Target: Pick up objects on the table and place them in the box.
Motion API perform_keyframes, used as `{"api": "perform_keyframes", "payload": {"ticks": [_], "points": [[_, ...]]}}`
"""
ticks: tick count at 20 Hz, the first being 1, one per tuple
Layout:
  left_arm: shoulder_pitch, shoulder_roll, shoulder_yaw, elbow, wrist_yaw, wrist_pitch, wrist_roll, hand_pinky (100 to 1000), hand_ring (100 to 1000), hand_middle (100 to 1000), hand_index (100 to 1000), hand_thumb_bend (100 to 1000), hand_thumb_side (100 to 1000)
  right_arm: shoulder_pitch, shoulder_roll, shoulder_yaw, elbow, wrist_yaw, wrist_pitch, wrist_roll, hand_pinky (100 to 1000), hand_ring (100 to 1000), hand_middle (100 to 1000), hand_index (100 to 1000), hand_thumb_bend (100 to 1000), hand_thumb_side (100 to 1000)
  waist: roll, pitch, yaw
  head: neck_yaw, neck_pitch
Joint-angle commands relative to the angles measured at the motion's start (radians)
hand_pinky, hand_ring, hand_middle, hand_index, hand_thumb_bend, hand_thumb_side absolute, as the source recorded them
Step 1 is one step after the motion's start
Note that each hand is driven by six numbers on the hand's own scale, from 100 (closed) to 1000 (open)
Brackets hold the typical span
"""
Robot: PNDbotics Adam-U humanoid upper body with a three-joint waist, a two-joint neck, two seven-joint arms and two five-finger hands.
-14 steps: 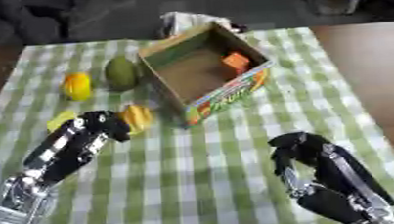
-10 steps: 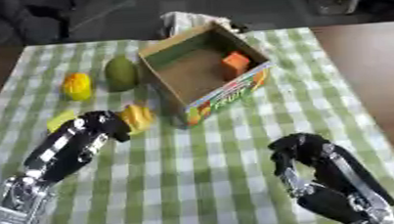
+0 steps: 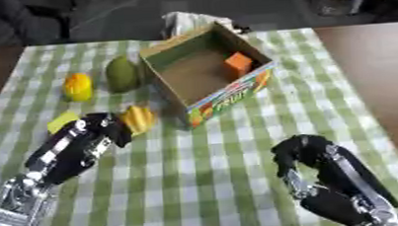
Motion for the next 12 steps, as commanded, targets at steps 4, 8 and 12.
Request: {"api": "perform_keyframes", "payload": {"ticks": [4, 8, 12], "points": [[-0.031, 0.069, 0.039, -0.054, -0.062, -0.015, 0.147, 627, 536, 473, 305, 100, 431, -0.002, -0.006, -0.005, -0.006, 0.012, 0.001, -0.001, 693, 465, 521, 698, 100, 311, 0.002, -0.013, -0.001, -0.007, 0.005], [-0.071, 0.197, 0.066, -0.069, -0.142, -0.051, 0.207, 653, 580, 522, 400, 100, 325, 0.002, -0.01, -0.005, -0.003, 0.018, 0.0, -0.002, 693, 465, 521, 695, 100, 311, 0.009, -0.017, -0.002, -0.016, 0.005], [-0.103, 0.367, 0.072, -0.067, -0.29, -0.05, 0.119, 717, 684, 682, 789, 100, 273, 0.005, -0.015, -0.005, 0.001, 0.022, -0.001, -0.001, 693, 465, 521, 694, 100, 310, 0.016, -0.019, -0.006, -0.026, 0.005]]}}
